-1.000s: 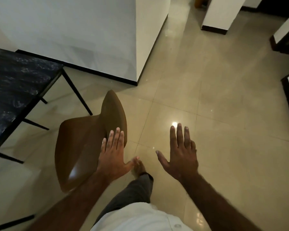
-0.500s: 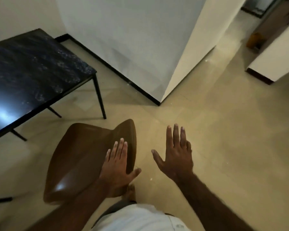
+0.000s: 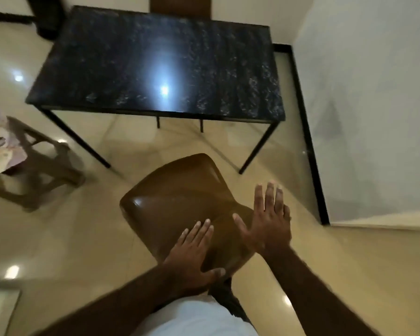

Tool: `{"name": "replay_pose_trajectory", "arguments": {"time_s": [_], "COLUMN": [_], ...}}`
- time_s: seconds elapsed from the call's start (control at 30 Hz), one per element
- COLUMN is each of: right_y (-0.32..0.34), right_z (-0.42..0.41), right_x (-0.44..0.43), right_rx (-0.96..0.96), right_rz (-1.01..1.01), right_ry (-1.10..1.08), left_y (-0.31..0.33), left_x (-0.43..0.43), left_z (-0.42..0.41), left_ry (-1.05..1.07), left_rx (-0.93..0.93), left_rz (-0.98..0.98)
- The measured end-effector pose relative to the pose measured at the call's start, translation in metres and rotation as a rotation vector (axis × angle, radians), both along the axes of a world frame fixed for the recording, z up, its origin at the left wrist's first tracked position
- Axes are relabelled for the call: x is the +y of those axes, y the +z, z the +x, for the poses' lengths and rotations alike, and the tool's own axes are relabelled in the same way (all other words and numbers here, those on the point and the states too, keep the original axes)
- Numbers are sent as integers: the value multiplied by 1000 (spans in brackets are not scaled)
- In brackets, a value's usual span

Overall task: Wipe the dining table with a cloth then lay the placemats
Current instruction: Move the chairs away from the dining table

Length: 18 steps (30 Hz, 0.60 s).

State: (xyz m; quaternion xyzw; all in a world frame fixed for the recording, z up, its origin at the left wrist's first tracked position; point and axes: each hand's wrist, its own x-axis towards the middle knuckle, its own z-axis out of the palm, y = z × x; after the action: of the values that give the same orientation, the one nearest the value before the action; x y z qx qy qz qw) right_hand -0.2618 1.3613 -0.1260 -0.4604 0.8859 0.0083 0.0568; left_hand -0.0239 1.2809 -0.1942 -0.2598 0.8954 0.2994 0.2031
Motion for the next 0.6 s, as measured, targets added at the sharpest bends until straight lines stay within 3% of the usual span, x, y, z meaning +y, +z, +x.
{"name": "replay_pose_trajectory", "arguments": {"time_s": [0.27,0.43,0.6], "right_y": [-63,-91,-101], "right_z": [-77,-85,-86], "right_x": [-65,-66,-78], "right_rx": [-98,-218,-423], "right_rz": [361,560,728], "right_ry": [316,317,225], "left_y": [-7,-14,-17], "left_x": [35,42,36], "left_z": [-1,2,7], "left_ry": [708,931,1220], "left_rx": [-230,-286,-284], "left_rz": [244,244,380]}}
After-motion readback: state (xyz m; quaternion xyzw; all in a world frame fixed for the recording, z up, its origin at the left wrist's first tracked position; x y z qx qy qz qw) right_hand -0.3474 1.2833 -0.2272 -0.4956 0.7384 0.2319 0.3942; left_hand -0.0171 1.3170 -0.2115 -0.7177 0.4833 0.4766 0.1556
